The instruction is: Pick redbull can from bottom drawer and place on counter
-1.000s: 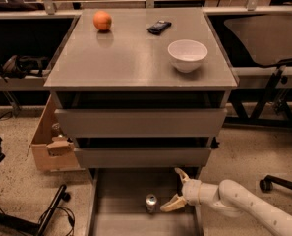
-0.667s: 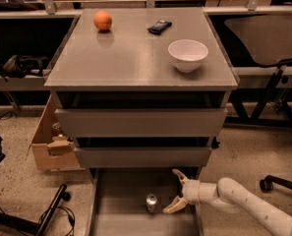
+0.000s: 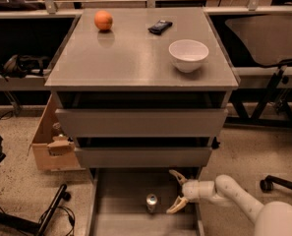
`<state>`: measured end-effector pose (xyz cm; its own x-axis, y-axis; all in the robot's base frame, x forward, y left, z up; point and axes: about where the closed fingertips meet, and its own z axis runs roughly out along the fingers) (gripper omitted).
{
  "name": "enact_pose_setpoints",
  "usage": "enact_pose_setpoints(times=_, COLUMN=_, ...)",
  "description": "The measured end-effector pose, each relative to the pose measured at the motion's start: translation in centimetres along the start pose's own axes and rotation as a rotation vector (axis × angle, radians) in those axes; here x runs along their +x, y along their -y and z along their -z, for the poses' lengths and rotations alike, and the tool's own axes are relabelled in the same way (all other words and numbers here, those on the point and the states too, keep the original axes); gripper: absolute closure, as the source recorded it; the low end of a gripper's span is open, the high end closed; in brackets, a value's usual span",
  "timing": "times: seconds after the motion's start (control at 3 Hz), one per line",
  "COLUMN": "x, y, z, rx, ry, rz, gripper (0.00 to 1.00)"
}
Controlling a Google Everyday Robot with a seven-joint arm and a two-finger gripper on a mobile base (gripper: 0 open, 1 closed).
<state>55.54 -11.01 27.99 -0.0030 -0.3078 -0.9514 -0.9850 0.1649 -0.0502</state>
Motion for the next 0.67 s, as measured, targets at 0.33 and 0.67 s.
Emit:
enact_pose_setpoints(times=0.33, x=2.2, y=-0.8, z=-1.8, rx=-0.018, ry=0.041, rz=-0.014, gripper=0.0)
enact_pose_setpoints(times=0.67, x=4.0, y=-2.2, z=-3.8, rx=-0.019, ry=0.069, rz=-0.04, gripper=0.0)
